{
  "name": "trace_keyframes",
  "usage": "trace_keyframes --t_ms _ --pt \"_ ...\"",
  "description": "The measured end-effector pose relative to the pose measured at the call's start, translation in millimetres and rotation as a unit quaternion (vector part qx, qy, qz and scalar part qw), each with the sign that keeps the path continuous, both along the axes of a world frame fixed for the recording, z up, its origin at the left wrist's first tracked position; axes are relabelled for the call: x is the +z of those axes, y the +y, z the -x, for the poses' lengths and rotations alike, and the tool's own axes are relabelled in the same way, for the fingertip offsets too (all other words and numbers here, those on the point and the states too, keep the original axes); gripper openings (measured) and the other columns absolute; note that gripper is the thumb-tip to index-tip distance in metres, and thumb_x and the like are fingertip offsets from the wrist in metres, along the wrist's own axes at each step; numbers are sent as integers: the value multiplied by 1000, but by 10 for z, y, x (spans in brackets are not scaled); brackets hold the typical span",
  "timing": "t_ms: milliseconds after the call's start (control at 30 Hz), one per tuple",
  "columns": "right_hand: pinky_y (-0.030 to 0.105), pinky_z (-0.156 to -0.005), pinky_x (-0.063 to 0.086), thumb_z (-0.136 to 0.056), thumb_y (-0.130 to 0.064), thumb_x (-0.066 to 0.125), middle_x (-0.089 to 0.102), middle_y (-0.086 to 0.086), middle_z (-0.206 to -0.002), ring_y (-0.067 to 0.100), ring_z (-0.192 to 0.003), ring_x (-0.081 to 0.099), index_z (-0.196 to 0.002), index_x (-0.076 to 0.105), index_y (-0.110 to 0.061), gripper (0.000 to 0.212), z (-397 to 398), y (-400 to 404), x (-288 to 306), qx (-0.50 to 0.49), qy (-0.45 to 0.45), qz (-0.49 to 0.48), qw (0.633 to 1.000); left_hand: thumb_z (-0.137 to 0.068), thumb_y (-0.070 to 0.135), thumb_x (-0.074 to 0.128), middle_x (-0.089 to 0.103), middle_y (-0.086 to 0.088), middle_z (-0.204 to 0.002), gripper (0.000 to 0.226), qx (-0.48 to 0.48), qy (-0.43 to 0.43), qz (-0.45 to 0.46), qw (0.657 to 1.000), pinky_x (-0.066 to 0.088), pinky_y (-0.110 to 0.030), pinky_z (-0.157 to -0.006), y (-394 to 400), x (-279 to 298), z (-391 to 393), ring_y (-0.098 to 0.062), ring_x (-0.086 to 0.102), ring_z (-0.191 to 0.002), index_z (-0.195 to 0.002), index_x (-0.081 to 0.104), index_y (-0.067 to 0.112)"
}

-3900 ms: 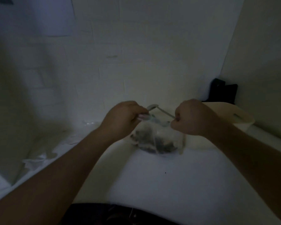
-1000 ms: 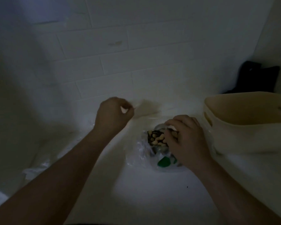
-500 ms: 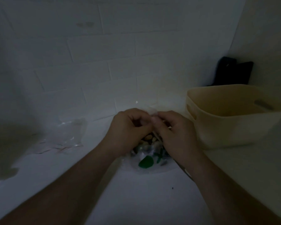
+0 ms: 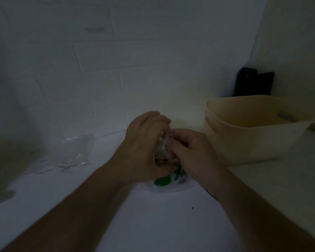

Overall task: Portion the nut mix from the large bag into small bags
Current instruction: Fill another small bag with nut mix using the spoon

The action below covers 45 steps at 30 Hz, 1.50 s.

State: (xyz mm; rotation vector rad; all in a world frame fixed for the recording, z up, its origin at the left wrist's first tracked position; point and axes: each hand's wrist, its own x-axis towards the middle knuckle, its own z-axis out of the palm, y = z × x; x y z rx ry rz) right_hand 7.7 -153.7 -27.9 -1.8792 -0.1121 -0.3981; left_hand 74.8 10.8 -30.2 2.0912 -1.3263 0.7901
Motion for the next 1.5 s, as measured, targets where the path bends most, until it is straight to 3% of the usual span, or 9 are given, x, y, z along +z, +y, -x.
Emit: trace_keyframes --t_ms 167,400,500,700,833,933,1100,1300,1500 --pt "35 -79 65 -94 -16 73 79 -8 -94 7 -87 76 -115 75 -27 23 4 -3 -12 -21 20 -16 999 -67 51 86 51 25 -98 72 43 123 -39 991 44 -22 -75 62 -37 -30 -5 49 -92 -126 50 33" --pt "25 -64 57 -97 -27 69 74 -8 -73 6 -69 72 -108 67 -33 13 20 -85 23 -44 -20 48 998 -69 43 90 54 15 -100 60 37 95 -48 994 41 -24 -83 108 -73 -130 -10 48 -92 -119 61 26" --pt "10 -67 47 -103 -24 60 70 -15 -85 0 -80 67 -104 66 -42 19 21 -305 104 -11 -48 192 980 -73 43 82 51 15 -99 48 43 119 -13 992 34 -12 -83 172 -44 -178 -9 44 -92 -113 61 27" --pt "13 -72 39 -92 1 59 50 -20 -96 3 -86 53 -95 74 -49 52 20 -607 72 130 64 470 871 -82 35 83 63 14 -86 36 68 250 19 966 44 -15 -63 315 57 -222 -3 60 -76 -105 56 33" --pt "9 -66 36 -87 4 63 43 -19 -97 1 -86 49 -84 62 -56 61 -46 -648 -57 150 93 471 864 -83 28 82 59 16 -70 35 76 303 -24 950 41 -12 -53 290 -7 -226 6 56 -59 -106 56 28" --pt "8 -69 37 -86 -4 74 45 -19 -97 -1 -88 50 -84 64 -54 51 -49 -677 -97 149 74 461 871 -83 32 80 65 14 -85 37 85 341 -58 934 43 -12 -55 294 -56 -263 6 58 -66 -110 54 33" --pt "17 -79 46 -93 1 65 56 -16 -98 4 -92 58 -87 63 -48 49 -18 -609 -29 138 -16 313 939 -76 32 73 69 7 -99 46 74 424 -48 902 55 -27 -66 296 -120 -294 -3 65 -77 -116 52 36" --pt "6 -73 36 -93 4 59 53 -19 -94 -7 -91 53 -86 72 -30 37 -109 -591 -203 151 24 382 912 -80 24 74 71 7 -102 42 83 422 -53 901 61 -34 -74 290 -134 -284 -10 70 -86 -114 52 34" --pt "8 -75 39 -82 -1 72 52 -21 -96 -3 -92 54 -80 62 -47 47 -103 -586 -188 138 32 428 893 -80 19 72 68 9 -100 42 66 431 -64 897 59 -29 -68 287 -80 -230 -6 66 -82 -114 53 33"
